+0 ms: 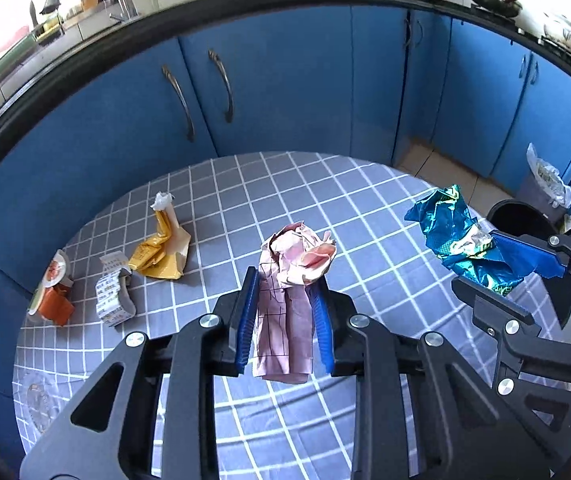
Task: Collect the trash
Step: 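Carry both wrappers over the bin and open the right tool while the left tool holds the pink wrapper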
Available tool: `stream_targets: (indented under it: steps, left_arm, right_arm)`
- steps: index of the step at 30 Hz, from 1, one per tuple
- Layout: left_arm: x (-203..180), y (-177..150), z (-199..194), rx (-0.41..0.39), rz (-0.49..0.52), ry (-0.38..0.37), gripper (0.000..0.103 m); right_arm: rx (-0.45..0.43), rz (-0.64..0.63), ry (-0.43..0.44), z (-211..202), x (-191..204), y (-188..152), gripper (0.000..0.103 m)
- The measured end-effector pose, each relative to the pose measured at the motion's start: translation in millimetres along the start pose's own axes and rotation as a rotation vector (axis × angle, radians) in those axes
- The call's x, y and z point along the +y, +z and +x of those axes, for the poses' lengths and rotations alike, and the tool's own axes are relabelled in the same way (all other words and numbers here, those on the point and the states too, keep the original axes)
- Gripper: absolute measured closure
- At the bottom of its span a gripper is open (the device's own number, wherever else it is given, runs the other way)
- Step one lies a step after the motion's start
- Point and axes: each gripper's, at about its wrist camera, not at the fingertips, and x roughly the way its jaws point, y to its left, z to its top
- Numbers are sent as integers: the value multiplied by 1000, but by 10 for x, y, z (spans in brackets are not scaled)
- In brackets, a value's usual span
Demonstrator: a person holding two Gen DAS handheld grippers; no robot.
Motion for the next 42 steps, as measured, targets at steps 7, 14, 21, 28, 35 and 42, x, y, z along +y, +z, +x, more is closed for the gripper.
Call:
stream_targets:
  steps: [7, 14, 21, 28, 35, 42]
  left_arm:
    - [-39, -53, -277, -28, 0, -5, 76]
    - [-112, -136, -530, -47, 18, -8, 76]
    - [-225, -192, -803, -73, 43, -6, 76]
    - [-346, -203, -1027, -99, 58, -15, 76]
    - [-533, -197, -1188, -116, 82, -28, 76]
    - [-735, -158, -1290, -132, 109, -39, 76]
  right_arm:
    - [-23, -4, -17, -313, -10, -32, 69]
    - [-51, -7, -27, -612, 43, -75, 69]
    - [-82, -1, -41, -902, 20, -100, 69]
    - [-105, 5, -63, -1120, -20, -158, 69]
    - [-121, 32, -92, -1309, -128, -245, 69]
    - [-132, 60, -124, -1455, -279, -369, 69]
